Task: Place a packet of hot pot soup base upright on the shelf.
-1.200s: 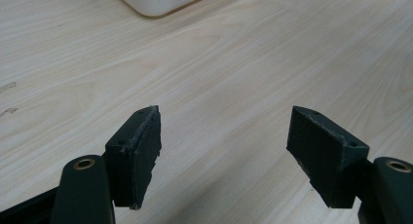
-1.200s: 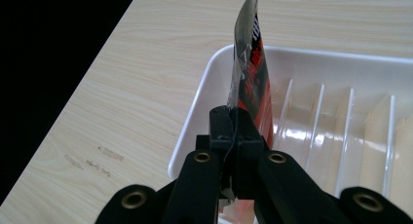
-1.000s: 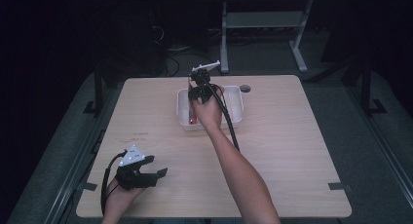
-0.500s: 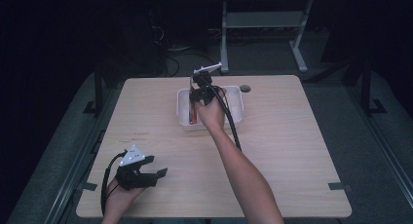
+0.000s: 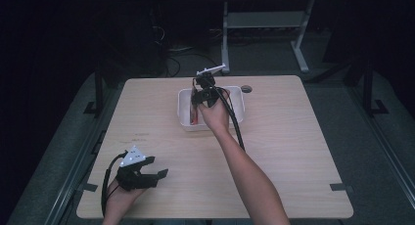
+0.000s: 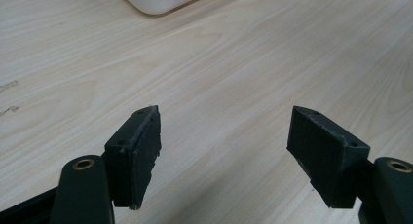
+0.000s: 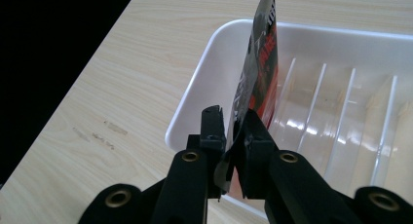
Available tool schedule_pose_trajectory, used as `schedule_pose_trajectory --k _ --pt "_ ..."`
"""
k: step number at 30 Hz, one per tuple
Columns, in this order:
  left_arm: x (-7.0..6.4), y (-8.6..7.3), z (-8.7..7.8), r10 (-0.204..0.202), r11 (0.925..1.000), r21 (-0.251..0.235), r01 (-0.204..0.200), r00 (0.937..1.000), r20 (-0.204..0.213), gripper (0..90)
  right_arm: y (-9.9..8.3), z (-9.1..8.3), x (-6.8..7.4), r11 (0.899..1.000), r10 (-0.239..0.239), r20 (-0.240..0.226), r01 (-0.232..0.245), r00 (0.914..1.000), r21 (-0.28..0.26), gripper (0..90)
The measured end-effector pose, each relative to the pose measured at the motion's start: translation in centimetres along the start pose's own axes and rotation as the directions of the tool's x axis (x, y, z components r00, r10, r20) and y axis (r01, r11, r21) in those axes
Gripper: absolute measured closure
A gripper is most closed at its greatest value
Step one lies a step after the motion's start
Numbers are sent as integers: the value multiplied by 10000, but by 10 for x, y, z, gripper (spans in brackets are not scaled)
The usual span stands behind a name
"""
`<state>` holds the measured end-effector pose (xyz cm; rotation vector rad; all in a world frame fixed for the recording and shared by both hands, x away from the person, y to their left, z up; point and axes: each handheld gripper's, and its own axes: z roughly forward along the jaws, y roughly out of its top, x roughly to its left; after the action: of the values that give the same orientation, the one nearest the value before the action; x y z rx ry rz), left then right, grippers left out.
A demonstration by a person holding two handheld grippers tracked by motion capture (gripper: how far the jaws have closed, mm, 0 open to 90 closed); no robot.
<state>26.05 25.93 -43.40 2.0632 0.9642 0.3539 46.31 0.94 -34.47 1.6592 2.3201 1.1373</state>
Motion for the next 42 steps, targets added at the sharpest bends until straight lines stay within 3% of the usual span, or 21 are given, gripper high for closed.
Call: schedule_pose_trajectory --k 16,25,42 --pt "2 -1 -1 -27 10000 9 27 10000 -18 278 -3 -15 -2 9989 -453 -431 447 9980 -149 746" --pt "2 -1 -1 -43 10000 0 43 10000 12 277 -8 -27 -10 9986 -477 -941 452 9944 -292 693" --pt "0 -1 1 112 9998 162 -111 9999 -18 279 -23 -46 -27 9971 -725 -1217 691 9899 -319 597"
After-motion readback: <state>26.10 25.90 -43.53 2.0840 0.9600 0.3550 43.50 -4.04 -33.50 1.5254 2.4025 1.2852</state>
